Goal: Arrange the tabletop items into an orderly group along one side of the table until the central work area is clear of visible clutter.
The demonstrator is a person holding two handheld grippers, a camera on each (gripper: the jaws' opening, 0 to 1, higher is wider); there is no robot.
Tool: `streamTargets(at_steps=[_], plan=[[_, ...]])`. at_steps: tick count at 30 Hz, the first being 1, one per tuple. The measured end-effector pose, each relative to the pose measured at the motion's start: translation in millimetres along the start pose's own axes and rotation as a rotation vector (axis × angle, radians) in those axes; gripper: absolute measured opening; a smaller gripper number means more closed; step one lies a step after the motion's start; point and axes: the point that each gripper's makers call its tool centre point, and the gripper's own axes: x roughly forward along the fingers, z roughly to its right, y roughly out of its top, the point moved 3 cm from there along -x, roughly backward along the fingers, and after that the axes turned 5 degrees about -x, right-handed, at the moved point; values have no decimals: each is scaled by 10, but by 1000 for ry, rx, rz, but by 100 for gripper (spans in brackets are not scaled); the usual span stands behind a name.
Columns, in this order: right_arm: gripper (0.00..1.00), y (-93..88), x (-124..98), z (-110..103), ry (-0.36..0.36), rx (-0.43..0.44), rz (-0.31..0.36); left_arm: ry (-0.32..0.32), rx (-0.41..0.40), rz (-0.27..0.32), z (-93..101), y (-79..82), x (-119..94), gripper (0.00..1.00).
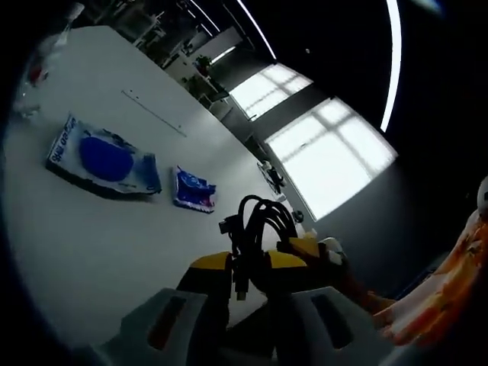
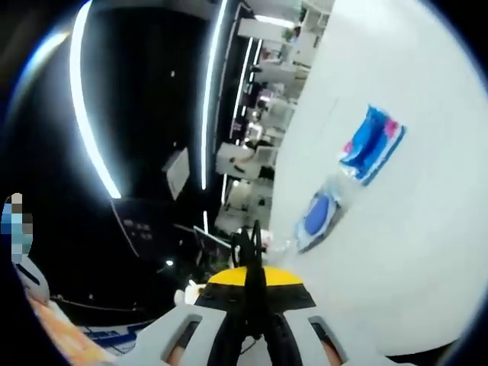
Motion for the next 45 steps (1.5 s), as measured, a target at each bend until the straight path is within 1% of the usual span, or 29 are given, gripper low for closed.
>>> streamTargets(at_steps=[2,4,6,9,12,14,17,20,22,26,28,32,34,39,43,45], plan=[[1,18,14,9,-2,-3,-2,-6,25,21,-14,32,12,14],[1,65,32,28,3,10,6,-17,30,26,-7,64,25,16],[0,111,49,-3,12,8,9,-24,39,34,-9,106,37,20],[0,195,71,-45,26,-14,13,-19,49,43,-37,138,36,22],[0,268,78,-23,25,-25,20,1,61,34,-85,117,24,23],[0,310,75,5,23,-23,26,22,87,10,-107,56,-2,23],[0,364,76,138,-16,-42,15,27,112,-3,-106,-11,-66,23],[0,403,72,302,-62,-48,-1,21,100,9,-117,-24,-136,23],[0,430,69,379,-74,-46,-3,21,94,23,-132,-19,-200,23],[0,513,85,539,-100,-20,10,61,104,43,-204,-3,-319,23],[0,544,106,603,-109,-7,19,69,95,56,-236,7,-364,23],[0,564,168,739,-139,11,31,85,86,67,-270,6,-405,22],[0,545,210,822,-155,24,33,90,85,71,-279,7,-413,23],[1,464,273,894,-182,34,20,82,82,84,-230,13,-417,22],[1,428,282,1013,-218,13,12,82,85,86,-238,-18,-413,22],[1,418,278,1053,-239,-12,-2,84,77,84,-251,-44,-411,22]])
